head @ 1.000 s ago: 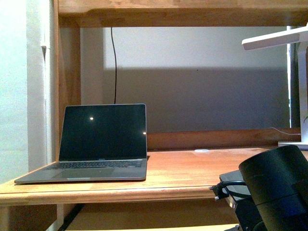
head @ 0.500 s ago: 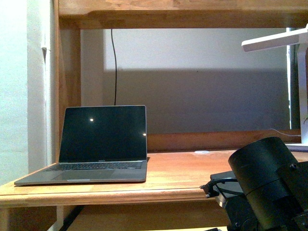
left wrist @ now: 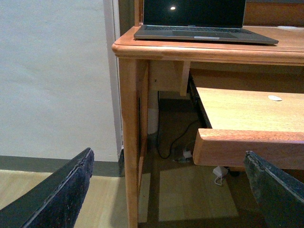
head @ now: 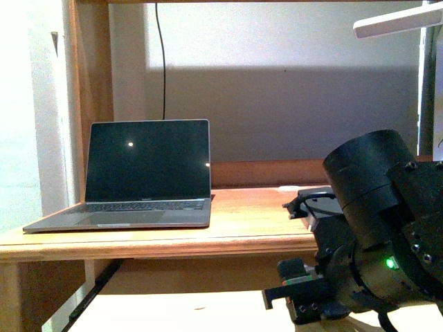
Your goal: Place mouse
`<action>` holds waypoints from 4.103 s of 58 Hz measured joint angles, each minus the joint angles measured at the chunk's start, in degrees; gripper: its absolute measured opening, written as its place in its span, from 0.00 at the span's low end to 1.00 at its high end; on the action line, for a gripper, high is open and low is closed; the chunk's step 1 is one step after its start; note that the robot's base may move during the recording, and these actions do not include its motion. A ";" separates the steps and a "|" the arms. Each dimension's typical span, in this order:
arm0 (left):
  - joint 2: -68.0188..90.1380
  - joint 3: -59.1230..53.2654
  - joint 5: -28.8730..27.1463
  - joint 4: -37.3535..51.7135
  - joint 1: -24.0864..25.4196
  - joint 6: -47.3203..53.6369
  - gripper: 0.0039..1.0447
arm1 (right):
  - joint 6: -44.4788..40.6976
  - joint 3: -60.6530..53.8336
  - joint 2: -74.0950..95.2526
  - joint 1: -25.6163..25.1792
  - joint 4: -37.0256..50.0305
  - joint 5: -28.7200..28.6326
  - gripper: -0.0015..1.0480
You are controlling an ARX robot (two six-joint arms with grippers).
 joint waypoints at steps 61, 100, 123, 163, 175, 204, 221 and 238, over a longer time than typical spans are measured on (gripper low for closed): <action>0.00 0.00 0.00 0.00 0.00 0.00 0.93 | -1.20 37.03 15.80 8.39 -15.76 11.17 0.53; 0.00 0.00 0.00 0.00 0.00 0.00 0.93 | -6.93 78.07 41.86 3.74 -30.12 16.83 0.53; 0.00 0.00 0.00 0.00 0.00 0.00 0.93 | -6.16 64.83 36.06 2.67 -19.10 13.57 0.93; 0.00 0.00 0.00 0.00 0.00 0.00 0.93 | -5.86 -17.90 -18.84 -21.11 18.10 -36.26 0.93; 0.00 0.00 0.00 0.00 0.00 0.00 0.93 | -12.26 -31.78 -21.00 -30.93 21.59 -54.05 0.93; 0.00 0.00 0.00 0.00 0.00 0.00 0.93 | -33.38 -36.11 -18.23 -37.07 14.38 -69.96 0.93; 0.00 0.00 0.00 0.00 0.00 0.00 0.93 | -29.88 -36.48 -7.30 -28.55 23.65 -61.18 0.93; 0.00 0.00 0.00 0.00 0.00 0.00 0.93 | -16.52 -26.99 1.90 -17.00 34.25 -43.50 0.93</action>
